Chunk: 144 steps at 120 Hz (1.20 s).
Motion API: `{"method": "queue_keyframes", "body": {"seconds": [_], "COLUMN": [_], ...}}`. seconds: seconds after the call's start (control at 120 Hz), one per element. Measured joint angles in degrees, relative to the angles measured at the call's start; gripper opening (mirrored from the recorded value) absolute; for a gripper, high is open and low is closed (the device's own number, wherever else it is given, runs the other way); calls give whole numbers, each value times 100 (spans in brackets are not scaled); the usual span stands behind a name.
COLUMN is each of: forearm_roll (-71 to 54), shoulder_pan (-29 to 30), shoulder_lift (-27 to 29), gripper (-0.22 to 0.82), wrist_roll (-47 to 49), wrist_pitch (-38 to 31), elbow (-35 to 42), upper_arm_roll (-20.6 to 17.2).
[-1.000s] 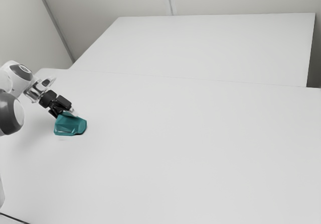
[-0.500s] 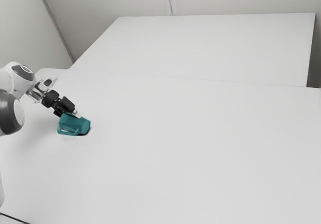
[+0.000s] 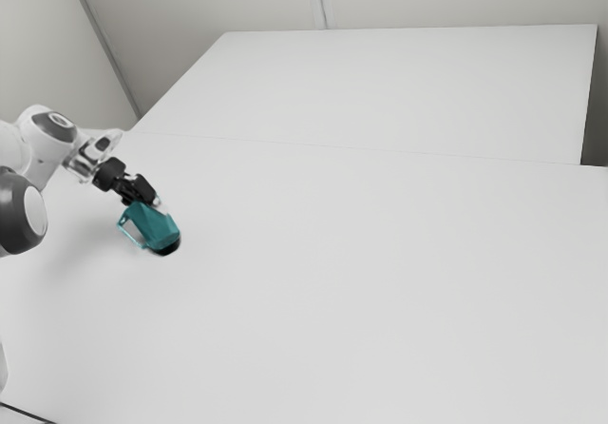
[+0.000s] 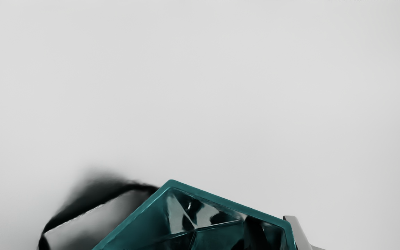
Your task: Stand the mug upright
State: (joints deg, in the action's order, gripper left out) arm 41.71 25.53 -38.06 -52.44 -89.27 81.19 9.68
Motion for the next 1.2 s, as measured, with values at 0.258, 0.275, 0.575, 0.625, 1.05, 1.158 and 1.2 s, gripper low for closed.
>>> {"method": "queue_keyframes", "body": {"seconds": [0.258,0.275,0.575,0.625,1.05,1.158,1.2], "forearm_roll": [-7,-29,-1663,-1999,-3778,-3958,-3996], "shoulder_pan": [-14,-18,-29,-18,226,340,349], "shoulder_lift": [199,222,1173,1366,3081,3314,3383], "gripper": [-17,-17,-18,-18,-18,-18,-18], "wrist_roll": [5,8,286,370,984,1130,1184], "wrist_pitch": [8,6,-407,-572,-2682,-3468,-3774], "elbow": [-199,-206,422,707,3310,3900,4088], "upper_arm_roll": [-309,-343,-1749,-1982,-3420,-3591,-3647]}}
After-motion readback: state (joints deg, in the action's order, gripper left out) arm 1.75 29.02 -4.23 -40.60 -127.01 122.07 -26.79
